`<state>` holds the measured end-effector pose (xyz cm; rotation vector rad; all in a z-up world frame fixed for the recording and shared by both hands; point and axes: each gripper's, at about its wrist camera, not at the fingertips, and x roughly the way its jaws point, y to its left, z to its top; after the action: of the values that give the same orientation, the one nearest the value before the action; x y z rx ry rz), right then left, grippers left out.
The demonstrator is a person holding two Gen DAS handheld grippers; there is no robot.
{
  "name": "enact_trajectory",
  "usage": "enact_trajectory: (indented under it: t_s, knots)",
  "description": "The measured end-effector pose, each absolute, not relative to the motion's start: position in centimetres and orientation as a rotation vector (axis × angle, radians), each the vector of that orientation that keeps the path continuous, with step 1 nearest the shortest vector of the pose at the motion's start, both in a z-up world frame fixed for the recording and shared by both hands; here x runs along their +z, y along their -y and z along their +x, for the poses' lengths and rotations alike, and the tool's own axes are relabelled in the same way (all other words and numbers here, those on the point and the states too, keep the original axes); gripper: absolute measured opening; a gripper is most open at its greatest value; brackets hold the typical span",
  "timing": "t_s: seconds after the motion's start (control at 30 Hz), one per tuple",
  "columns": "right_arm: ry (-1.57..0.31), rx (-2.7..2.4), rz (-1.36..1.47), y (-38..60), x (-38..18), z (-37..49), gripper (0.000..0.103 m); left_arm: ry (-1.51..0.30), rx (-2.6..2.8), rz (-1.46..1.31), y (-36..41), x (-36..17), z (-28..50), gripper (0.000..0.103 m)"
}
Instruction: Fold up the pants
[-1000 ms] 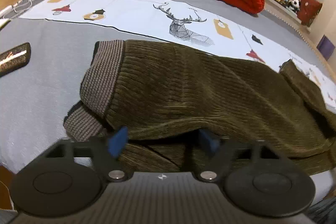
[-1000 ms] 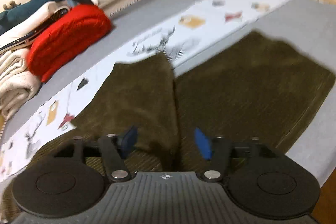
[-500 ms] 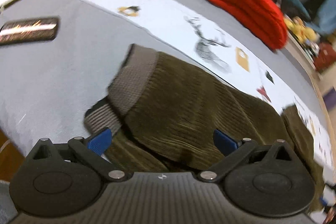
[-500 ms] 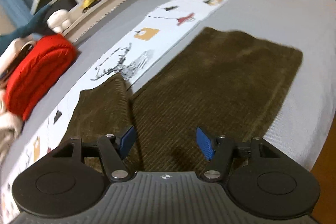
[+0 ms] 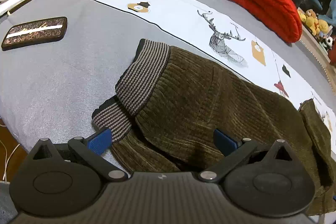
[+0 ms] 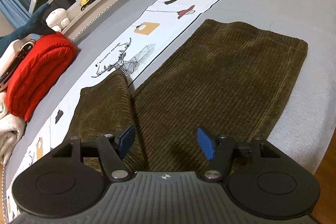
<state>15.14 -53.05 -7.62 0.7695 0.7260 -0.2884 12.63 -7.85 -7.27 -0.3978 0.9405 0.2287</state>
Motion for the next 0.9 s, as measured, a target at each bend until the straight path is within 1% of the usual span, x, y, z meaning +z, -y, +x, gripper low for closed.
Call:
enact_trajectory:
  t_s: [0.4,0.67,0.8,0.9]
  knots:
    - [-0.714,-0.277,0.669,52.1,-7.1,15.4,0.068,-0.976,0.288,-0.397,7.1,-8.0,12.9,0.103]
    - [-0.674,-0.214,0.587,50.2,-6.0,15.9,0.068,-0.89,0.275,-0.443,7.1,-6.6,12.6,0.103]
    - [-0.652,-0.151,0.526,48.2,-5.3,16.9,0.071,-0.93,0.27,-0.409,8.1,-7.1,13.5,0.103]
    - [-0.644,-0.09,0.412,45.6,-5.0,18.9,0.071,-0.95,0.265,-0.344,9.2,-7.5,13.8,0.103]
